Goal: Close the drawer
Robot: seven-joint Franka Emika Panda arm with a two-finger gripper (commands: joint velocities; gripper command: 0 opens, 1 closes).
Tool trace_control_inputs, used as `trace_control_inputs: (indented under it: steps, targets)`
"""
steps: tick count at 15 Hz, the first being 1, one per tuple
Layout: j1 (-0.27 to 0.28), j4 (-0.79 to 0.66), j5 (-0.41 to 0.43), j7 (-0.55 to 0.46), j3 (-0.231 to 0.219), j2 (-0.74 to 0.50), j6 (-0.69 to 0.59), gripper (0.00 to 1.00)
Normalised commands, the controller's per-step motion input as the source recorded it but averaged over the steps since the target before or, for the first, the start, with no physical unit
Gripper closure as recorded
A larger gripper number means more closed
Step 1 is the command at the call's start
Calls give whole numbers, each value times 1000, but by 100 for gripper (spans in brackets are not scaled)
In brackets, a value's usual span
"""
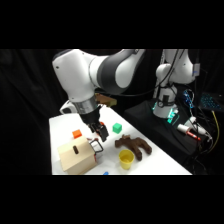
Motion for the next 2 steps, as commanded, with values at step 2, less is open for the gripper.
trace_control_inputs:
  steps: [2]
  targets:
    - [37,99,-24,127,-34,-192,-293,0]
